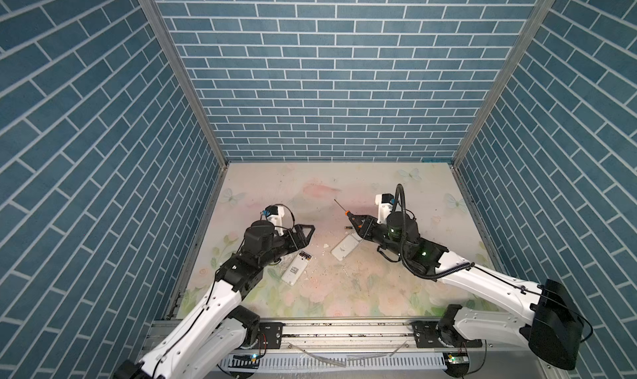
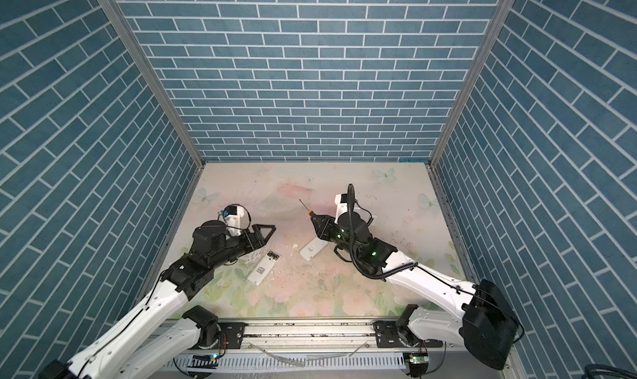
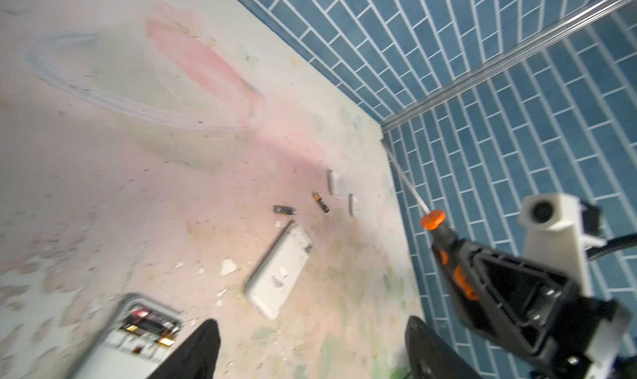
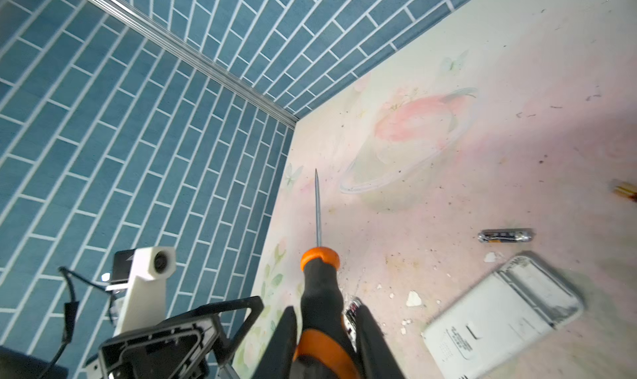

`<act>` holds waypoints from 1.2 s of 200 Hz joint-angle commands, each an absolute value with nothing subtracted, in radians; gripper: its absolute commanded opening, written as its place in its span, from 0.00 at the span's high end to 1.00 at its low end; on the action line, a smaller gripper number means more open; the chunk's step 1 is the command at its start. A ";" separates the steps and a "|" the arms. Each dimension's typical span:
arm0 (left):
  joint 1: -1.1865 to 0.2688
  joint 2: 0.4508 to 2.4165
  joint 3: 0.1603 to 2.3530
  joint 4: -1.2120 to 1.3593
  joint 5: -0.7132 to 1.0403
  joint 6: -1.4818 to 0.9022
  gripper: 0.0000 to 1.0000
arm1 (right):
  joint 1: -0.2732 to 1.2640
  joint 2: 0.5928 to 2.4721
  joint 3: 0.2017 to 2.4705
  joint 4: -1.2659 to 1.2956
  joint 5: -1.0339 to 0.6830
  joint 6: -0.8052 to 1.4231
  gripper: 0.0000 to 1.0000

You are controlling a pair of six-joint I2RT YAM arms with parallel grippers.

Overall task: Unload the batteries from the remote control
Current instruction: 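Lower the left gripper onto the opened white remote and grasp its end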

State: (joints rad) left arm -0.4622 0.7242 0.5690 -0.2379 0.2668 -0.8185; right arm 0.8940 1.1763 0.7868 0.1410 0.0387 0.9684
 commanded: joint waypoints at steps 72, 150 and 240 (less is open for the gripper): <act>-0.467 0.676 0.498 -0.730 0.060 -0.688 0.00 | 0.884 1.200 0.948 -0.239 -0.041 0.851 1.00; -0.658 0.979 0.553 -0.658 -0.117 -0.630 0.01 | 0.881 1.211 0.950 -0.251 -0.064 0.847 1.00; -0.728 1.190 0.601 -0.601 -0.126 -0.537 0.11 | 0.864 1.172 0.901 -0.220 -0.061 0.862 1.00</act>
State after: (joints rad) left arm -0.7109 1.1603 0.5697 -0.6121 -0.1120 -0.5709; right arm 0.8696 1.1984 0.9024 -0.2417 -0.0570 0.8810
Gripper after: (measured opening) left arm 0.895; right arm 0.268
